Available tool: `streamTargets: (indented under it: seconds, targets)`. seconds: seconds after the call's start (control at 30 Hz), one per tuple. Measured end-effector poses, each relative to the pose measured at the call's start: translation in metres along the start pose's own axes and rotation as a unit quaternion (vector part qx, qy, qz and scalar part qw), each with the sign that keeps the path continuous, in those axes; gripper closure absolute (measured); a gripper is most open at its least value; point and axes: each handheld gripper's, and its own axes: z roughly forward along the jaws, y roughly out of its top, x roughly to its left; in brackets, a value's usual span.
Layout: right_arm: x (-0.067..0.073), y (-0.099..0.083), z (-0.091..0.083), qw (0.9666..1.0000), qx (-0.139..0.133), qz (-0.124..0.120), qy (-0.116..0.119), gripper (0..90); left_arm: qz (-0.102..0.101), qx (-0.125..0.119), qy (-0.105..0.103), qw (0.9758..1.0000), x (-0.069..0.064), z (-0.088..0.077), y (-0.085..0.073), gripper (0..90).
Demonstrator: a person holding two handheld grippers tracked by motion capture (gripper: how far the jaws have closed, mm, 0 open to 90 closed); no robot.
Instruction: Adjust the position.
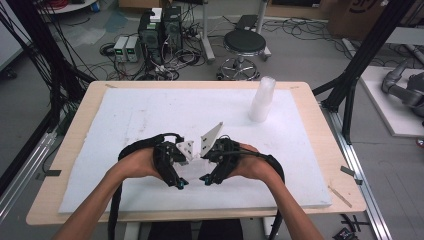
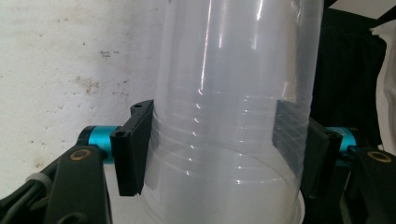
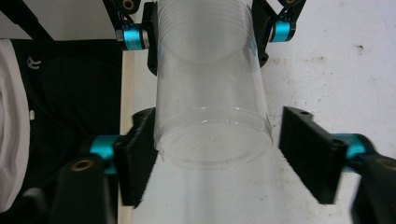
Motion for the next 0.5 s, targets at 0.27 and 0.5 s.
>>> streamTargets:
  seconds: [0.27, 0.5]
  targets:
    - [0.001, 0.0014, 0.0006, 0.9999, 0.0, -0.011, 0.004, 42.0, -0.001, 0.001, 0.0, 1.0, 0.0003, 0.0, -0.0009, 31.7]
    - [0.0005, 0.001, -0.0001, 1.0, -0.001, -0.007, 0.006, 42.6, 0.002, -0.021, -0.004, 0.9998, 0.0009, 0.0018, -0.0008, 14.3]
